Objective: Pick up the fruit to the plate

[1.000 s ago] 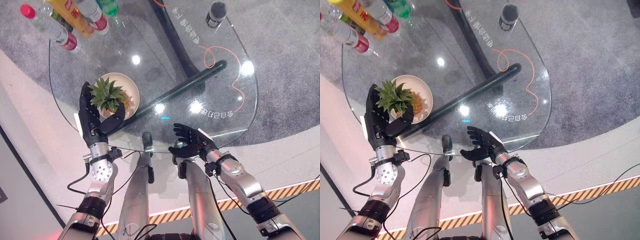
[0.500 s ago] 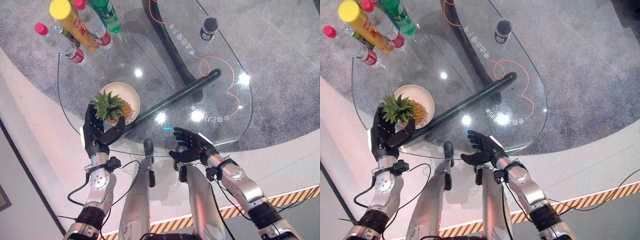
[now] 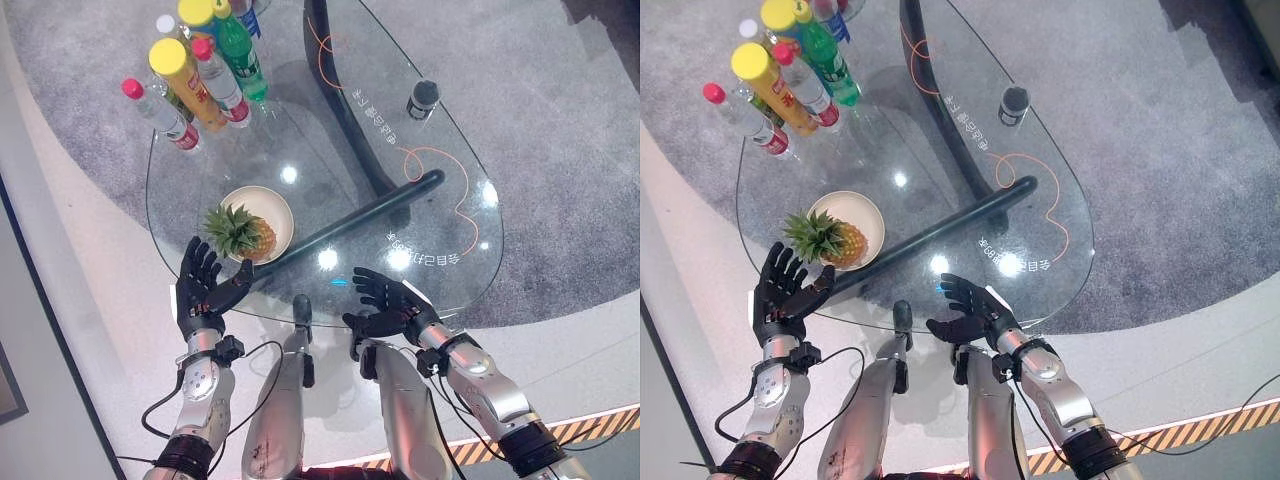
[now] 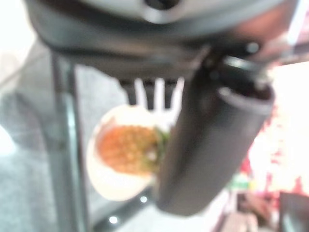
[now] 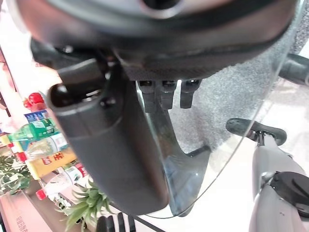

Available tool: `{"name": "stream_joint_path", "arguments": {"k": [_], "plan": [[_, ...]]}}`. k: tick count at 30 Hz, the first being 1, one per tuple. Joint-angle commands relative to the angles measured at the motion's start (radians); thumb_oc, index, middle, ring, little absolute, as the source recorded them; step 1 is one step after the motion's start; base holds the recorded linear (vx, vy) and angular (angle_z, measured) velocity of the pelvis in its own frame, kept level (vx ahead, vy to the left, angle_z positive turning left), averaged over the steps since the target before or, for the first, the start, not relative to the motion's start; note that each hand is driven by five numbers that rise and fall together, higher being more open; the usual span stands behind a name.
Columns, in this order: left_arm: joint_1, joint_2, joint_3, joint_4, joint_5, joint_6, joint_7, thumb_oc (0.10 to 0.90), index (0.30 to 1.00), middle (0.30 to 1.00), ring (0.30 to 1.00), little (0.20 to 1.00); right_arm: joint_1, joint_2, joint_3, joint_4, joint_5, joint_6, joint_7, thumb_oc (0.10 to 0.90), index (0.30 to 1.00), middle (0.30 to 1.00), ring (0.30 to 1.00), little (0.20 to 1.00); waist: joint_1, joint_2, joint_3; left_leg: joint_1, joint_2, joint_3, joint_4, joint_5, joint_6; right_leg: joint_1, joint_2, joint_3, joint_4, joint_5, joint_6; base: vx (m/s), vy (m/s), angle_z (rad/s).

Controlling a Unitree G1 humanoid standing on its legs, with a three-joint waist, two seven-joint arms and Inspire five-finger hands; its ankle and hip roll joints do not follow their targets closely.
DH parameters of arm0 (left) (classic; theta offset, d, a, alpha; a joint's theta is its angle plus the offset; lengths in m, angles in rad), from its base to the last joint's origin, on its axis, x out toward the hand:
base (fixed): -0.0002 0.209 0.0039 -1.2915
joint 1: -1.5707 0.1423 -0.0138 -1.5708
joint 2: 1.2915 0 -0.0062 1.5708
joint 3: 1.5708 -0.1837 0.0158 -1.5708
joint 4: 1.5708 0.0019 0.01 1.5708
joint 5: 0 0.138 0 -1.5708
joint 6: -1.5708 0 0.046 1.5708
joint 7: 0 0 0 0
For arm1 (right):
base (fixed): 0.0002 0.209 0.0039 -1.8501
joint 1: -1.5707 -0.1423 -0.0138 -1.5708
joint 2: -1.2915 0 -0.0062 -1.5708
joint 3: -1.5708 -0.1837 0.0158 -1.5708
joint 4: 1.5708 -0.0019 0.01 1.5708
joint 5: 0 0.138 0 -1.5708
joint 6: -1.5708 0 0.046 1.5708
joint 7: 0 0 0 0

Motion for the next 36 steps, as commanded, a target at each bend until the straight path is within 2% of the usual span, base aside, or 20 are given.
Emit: {"name": "stream_joint_path", "arguments": {"k": [1,5,12,14,15,18,22,26,27,31,34,36], "plan": [[0.020,0.017,0.035,-0.035,-0.017,-0.014,-0.013,0.800,0.900,0.900,0.900,0.900,0.028,0.028,-0.029,-0.070,-0.012,-0.094,0.044,0.800,0.900,0.900,0.900,0.900,-0.002,-0.030,-0.023,0.065,-0.005,0.042,0.121,-0.065,0.012,0.175,-0.051,-0.109,-0.272,0.197,0.075,0.00,-0.046,0.04],[0.058,0.002,0.054,0.039,-0.046,0.024,-0.042,0.800,0.900,0.900,0.900,0.900,0.056,0.039,-0.046,-0.024,-0.048,-0.070,0.037,0.800,0.900,0.900,0.900,0.900,0.004,-0.035,-0.039,0.138,-0.008,0.037,0.072,-0.053,-0.001,0.257,-0.049,-0.113,-0.319,0.202,0.078,0.02,-0.041,0.03],[0.155,-0.059,0.109,0.182,-0.034,0.089,-0.113,0.800,0.900,0.900,0.900,0.900,0.147,0.080,-0.084,0.158,-0.054,0.006,0.019,0.800,0.900,0.900,0.900,0.900,0.019,-0.043,-0.163,0.257,-0.017,0.020,-0.034,-0.042,-0.008,0.396,-0.044,-0.120,-0.409,0.203,0.083,0.07,-0.015,0.07],[0.163,-0.068,0.111,0.208,-0.024,0.104,-0.124,0.800,0.900,0.900,0.900,0.900,0.155,0.092,-0.091,0.194,-0.049,0.019,0.008,0.800,0.900,0.900,0.900,0.900,0.019,-0.046,-0.184,0.273,-0.018,0.017,-0.045,-0.043,-0.008,0.413,-0.045,-0.119,-0.419,0.205,0.084,0.07,-0.005,0.06],[0.165,-0.077,0.111,0.243,-0.017,0.128,-0.131,0.800,0.900,0.900,0.900,0.900,0.158,0.107,-0.092,0.239,-0.043,0.033,-0.003,0.800,0.900,0.900,0.900,0.900,0.019,-0.046,-0.215,0.287,-0.020,0.014,-0.056,-0.044,-0.007,0.427,-0.045,-0.119,-0.432,0.209,0.085,0.08,0.001,0.05],[0.162,-0.093,0.110,0.320,-0.003,0.191,-0.141,0.800,0.900,0.900,0.900,0.900,0.158,0.124,-0.092,0.336,-0.022,0.044,-0.032,0.800,0.900,0.900,0.900,0.900,0.019,-0.047,-0.261,0.324,-0.018,0.020,-0.081,-0.047,-0.009,0.461,-0.046,-0.123,-0.459,0.218,0.088,0.08,0.015,0.10],[0.156,-0.114,0.112,0.408,-0.026,0.247,-0.169,0.800,0.900,0.900,0.900,0.900,0.154,0.143,-0.102,0.447,-0.015,0.046,-0.060,0.800,0.900,0.900,0.900,0.900,0.019,-0.043,-0.304,0.364,-0.013,0.031,-0.114,-0.046,-0.012,0.492,-0.049,-0.128,-0.491,0.232,0.094,0.06,0.023,0.04],[0.148,-0.128,0.110,0.506,-0.022,0.291,-0.195,0.800,0.900,0.900,0.900,0.900,0.148,0.162,-0.118,0.605,0.007,0.035,-0.103,0.800,0.900,0.900,0.900,0.900,0.018,-0.032,-0.351,0.404,-0.007,0.044,-0.152,-0.043,-0.012,0.519,-0.050,-0.131,-0.512,0.238,0.098,0.08,0.039,0.00],[0.140,-0.136,0.121,0.569,-0.060,0.328,-0.208,0.800,0.900,0.900,0.900,0.900,0.141,0.170,-0.138,0.716,0.023,0.018,-0.129,0.800,0.900,0.900,0.900,0.900,0.017,-0.026,-0.375,0.427,-0.007,0.049,-0.168,-0.046,-0.010,0.535,-0.050,-0.130,-0.522,0.241,0.100,0.10,0.044,0.02],[0.119,-0.149,0.158,0.690,-0.117,0.391,-0.255,0.800,0.900,0.900,0.900,0.900,0.129,0.191,-0.193,0.910,0.055,-0.025,-0.159,0.800,0.900,0.900,0.900,0.900,0.014,-0.019,-0.407,0.460,-0.011,0.056,-0.181,-0.058,-0.006,0.558,-0.055,-0.127,-0.543,0.249,0.108,0.08,0.041,0.00],[0.105,-0.160,0.167,0.779,-0.111,0.426,-0.276,0.800,0.900,0.900,0.900,0.900,0.122,0.205,-0.239,1.050,0.051,-0.069,-0.167,0.800,0.900,0.900,0.900,0.900,0.014,-0.013,-0.430,0.480,-0.014,0.059,-0.192,-0.068,-0.003,0.571,-0.060,-0.125,-0.552,0.253,0.115,0.06,0.035,-0.01],[0.094,-0.165,0.174,0.822,-0.077,0.472,-0.276,0.800,0.900,0.900,0.900,0.900,0.119,0.213,-0.262,1.107,0.046,-0.084,-0.177,0.800,0.900,0.900,0.900,0.900,0.011,-0.009,-0.444,0.490,-0.017,0.061,-0.199,-0.072,-0.001,0.575,-0.061,-0.120,-0.553,0.255,0.120,0.06,0.037,0.00]]}}
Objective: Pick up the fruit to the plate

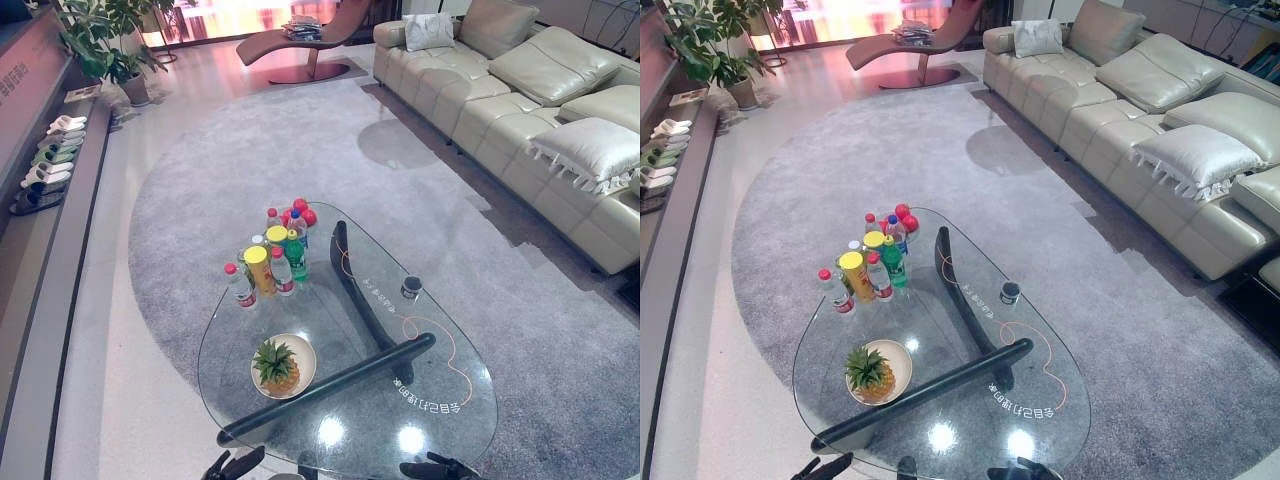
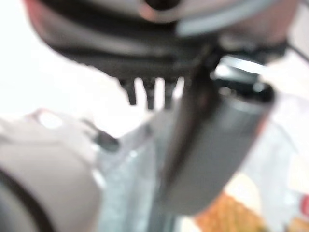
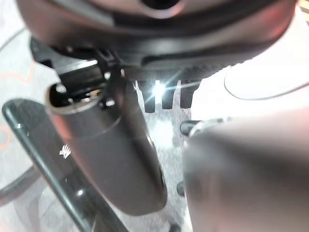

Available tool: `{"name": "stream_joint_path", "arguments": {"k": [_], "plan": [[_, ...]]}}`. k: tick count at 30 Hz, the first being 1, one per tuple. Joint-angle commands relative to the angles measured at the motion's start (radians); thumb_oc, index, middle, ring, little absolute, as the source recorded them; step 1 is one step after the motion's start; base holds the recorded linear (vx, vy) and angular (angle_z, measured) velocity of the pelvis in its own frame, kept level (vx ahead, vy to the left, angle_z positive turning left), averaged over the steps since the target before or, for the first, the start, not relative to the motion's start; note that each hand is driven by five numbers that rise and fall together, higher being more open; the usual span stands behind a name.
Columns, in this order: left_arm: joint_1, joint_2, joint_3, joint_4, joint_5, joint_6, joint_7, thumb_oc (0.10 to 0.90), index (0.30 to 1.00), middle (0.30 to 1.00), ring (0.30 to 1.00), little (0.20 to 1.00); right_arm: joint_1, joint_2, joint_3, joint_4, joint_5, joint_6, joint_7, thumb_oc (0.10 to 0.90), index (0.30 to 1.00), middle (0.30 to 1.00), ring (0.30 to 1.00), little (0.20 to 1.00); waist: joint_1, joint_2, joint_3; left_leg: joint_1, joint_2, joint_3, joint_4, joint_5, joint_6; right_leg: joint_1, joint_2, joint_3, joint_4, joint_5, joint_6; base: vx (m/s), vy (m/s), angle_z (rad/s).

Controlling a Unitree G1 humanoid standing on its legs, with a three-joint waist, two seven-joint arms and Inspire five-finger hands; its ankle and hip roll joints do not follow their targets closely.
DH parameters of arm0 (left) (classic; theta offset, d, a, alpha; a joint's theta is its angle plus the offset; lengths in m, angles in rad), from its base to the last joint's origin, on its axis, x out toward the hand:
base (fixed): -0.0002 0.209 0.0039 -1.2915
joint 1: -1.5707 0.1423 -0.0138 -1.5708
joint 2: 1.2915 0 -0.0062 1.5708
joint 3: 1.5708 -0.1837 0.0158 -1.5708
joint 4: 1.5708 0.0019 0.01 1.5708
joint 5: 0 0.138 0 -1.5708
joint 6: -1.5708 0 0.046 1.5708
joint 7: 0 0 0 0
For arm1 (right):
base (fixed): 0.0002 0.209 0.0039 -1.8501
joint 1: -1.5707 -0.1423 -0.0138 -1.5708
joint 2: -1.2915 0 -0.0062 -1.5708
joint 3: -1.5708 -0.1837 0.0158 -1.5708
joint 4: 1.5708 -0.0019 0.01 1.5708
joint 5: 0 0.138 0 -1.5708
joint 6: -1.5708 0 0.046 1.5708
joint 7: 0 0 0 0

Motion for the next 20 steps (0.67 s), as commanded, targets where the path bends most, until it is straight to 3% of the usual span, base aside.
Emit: {"name": "stream_joint_path", "arguments": {"k": [1,3,10,20], "plan": [[-0.064,-0.014,0.021,0.057,0.027,0.059,-0.029,0.800,0.900,0.900,0.900,0.900,-0.025,0.012,-0.023,0.044,0.013,-0.050,-0.027,0.800,0.900,0.900,0.900,0.900,-0.011,-0.025,-0.012,0.052,0.017,0.082,0.001,-0.014,-0.016,-0.005,-0.080,-0.077,-0.082,0.188,0.046,0.05,0.039,-0.02],[-0.077,-0.017,0.030,0.099,0.046,0.144,-0.067,0.800,0.900,0.900,0.900,0.900,-0.028,0.016,-0.041,0.083,-0.002,-0.098,-0.036,0.800,0.900,0.900,0.900,0.900,-0.017,-0.022,-0.029,0.063,0.016,0.084,-0.002,-0.023,-0.013,-0.001,-0.081,-0.070,-0.082,0.189,0.052,0.05,0.045,-0.04],[-0.096,-0.009,0.040,0.144,0.078,0.228,-0.031,0.800,0.900,0.900,0.900,0.900,-0.028,0.021,-0.036,0.099,-0.080,-0.160,-0.068,0.800,0.900,0.900,0.900,0.900,-0.028,-0.019,-0.052,0.078,0.013,0.088,-0.002,-0.037,-0.008,0.004,-0.087,-0.060,-0.082,0.195,0.062,0.03,0.034,-0.02],[-0.123,-0.006,0.032,0.154,0.096,0.246,-0.019,0.800,0.900,0.900,0.900,0.900,-0.034,0.029,0.006,0.115,-0.102,-0.112,-0.039,0.800,0.900,0.900,0.900,0.900,-0.024,-0.021,-0.058,0.082,0.007,0.075,-0.002,-0.040,-0.002,0.008,-0.095,-0.058,-0.082,0.200,0.069,0.00,0.003,0.00]]}}
